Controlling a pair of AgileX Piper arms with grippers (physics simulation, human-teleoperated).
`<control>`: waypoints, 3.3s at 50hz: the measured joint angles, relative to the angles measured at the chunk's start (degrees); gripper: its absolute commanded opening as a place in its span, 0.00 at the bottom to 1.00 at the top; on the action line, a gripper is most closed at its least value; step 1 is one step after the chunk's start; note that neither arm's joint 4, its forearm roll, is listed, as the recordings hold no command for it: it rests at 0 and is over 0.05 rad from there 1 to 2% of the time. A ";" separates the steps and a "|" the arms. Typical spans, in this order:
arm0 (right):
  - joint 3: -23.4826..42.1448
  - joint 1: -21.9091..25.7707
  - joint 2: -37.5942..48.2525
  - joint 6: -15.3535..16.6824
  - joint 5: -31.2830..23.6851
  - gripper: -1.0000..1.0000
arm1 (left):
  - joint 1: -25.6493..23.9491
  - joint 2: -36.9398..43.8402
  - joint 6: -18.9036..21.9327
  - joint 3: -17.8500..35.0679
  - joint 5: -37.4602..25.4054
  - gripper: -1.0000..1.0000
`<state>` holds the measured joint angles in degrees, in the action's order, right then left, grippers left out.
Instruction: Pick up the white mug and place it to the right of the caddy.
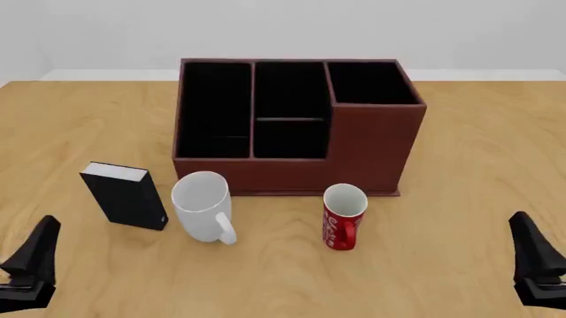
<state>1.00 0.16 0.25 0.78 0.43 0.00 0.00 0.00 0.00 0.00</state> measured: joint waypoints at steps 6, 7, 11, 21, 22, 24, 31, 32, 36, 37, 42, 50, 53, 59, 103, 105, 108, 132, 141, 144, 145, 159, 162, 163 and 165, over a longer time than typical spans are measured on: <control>-0.13 0.48 0.09 -0.74 -0.23 1.00 | 0.00 0.00 0.00 0.00 0.00 1.00; -0.08 0.62 0.08 -0.87 -0.32 1.00 | 0.00 0.00 0.00 0.00 0.00 1.00; 0.24 1.11 0.10 -1.27 -0.58 1.00 | 0.00 0.00 0.00 0.00 0.00 1.00; 2.75 3.00 0.06 -0.44 -2.20 1.00 | 0.00 0.00 0.00 0.00 0.00 1.00; 3.11 3.31 0.07 -0.28 -2.41 1.00 | 0.00 0.00 0.00 0.00 0.00 1.00; 3.94 4.00 0.11 0.13 -2.86 1.00 | 0.00 0.00 0.00 0.00 0.00 1.00; 7.34 6.85 1.33 2.21 -3.55 1.00 | 0.00 0.00 0.00 0.00 0.00 1.00; 7.99 7.30 1.59 2.58 -3.74 1.00 | 0.00 0.00 0.00 0.00 0.00 1.00; 12.74 9.24 2.75 4.08 -6.72 1.00 | 0.00 0.00 0.00 0.00 0.00 1.00; 13.94 9.75 3.20 4.46 -7.35 1.00 | 0.00 0.00 0.00 0.00 0.00 1.00; 19.44 12.47 6.05 6.35 -9.68 1.00 | 0.00 0.00 0.00 0.00 0.00 1.00; 26.47 17.32 12.63 10.07 -11.06 1.00 | 0.00 0.00 0.00 0.00 0.00 1.00; 28.65 19.00 15.00 11.49 -11.19 1.00 | 0.00 0.00 0.00 0.00 0.00 1.00; 33.16 22.39 19.90 14.15 -11.57 1.00 | 0.00 0.00 0.00 0.00 0.00 1.00; 62.31 44.53 58.74 20.56 -20.69 1.00 | 0.00 0.00 0.00 0.00 0.00 1.00; 63.45 45.09 60.41 19.69 -21.59 1.00 | 0.00 0.00 0.00 0.00 0.00 1.00; 65.04 45.82 62.84 18.31 -22.97 1.00 | 0.00 0.00 0.00 0.00 0.00 1.00; 71.15 49.50 76.39 7.57 -30.35 1.00 | 0.00 0.00 0.00 0.00 0.00 1.00; 70.58 50.01 79.71 6.21 -31.47 1.00 | 0.00 0.00 0.00 0.00 0.00 1.00; 70.51 50.49 80.75 5.54 -31.69 1.00 | 0.00 0.00 0.00 0.00 0.00 1.00; 70.49 50.68 81.08 5.26 -31.72 1.00 | 0.00 0.00 0.00 0.00 0.00 1.00; 70.02 53.43 86.24 1.89 -30.76 1.00 | 0.00 0.00 0.00 0.00 0.00 1.00; 70.12 53.91 87.36 1.16 -30.42 1.00 | 0.00 0.00 0.00 0.00 0.00 1.00; 70.13 54.03 87.70 0.93 -30.29 1.00 | 0.00 0.00 0.00 0.00 0.00 1.00; 70.15 54.26 88.34 0.48 -30.04 1.00 | 0.00 0.00 0.00 0.00 0.00 1.00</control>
<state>71.15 54.41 88.59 1.26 -29.61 0.00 0.00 0.00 0.00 0.00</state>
